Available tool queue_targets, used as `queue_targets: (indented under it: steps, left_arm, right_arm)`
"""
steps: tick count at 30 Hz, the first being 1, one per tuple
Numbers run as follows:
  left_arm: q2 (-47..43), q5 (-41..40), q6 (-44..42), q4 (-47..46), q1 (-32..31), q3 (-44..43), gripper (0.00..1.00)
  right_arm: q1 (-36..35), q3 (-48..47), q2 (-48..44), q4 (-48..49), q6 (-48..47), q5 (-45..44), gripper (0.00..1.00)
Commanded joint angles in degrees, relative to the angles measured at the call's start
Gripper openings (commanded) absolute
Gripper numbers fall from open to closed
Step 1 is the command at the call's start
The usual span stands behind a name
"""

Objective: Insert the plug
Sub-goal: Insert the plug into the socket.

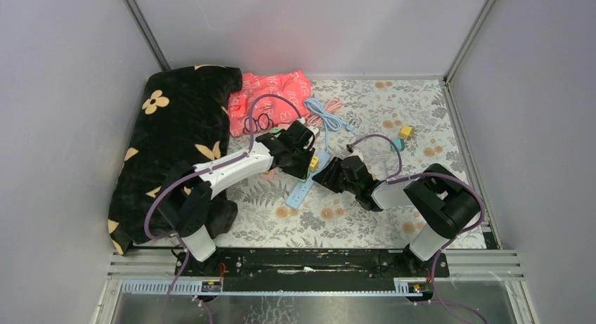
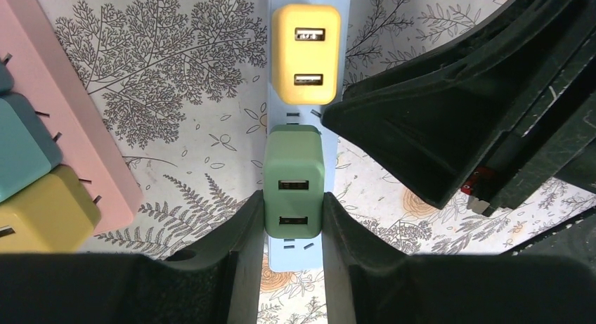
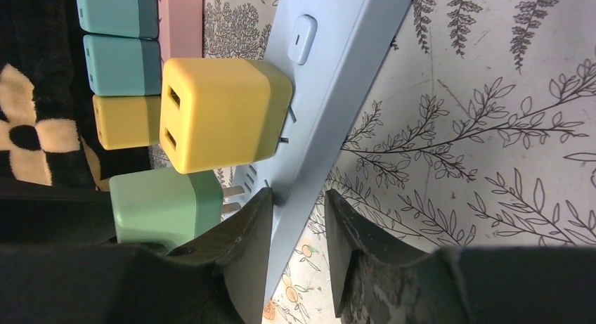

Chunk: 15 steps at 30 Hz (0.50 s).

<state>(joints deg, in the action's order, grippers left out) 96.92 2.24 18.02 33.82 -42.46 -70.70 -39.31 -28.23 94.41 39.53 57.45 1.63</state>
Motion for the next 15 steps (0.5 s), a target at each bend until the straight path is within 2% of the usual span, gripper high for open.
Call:
queue_targets:
  steps: [1, 15]
  left_arm:
    - [0.8, -2.0, -1.3, 0.6, -0.4, -2.5, 0.00]
    - [1.8, -4.3, -1.4, -0.2, -0.6, -3.3, 0.00]
  right_arm:
    - [0.3, -0.3, 0.6, -1.2, -1.0, 0.2, 0.39]
    - [0.3, -0.2, 0.6, -1.0, -1.3, 1.0, 0.40]
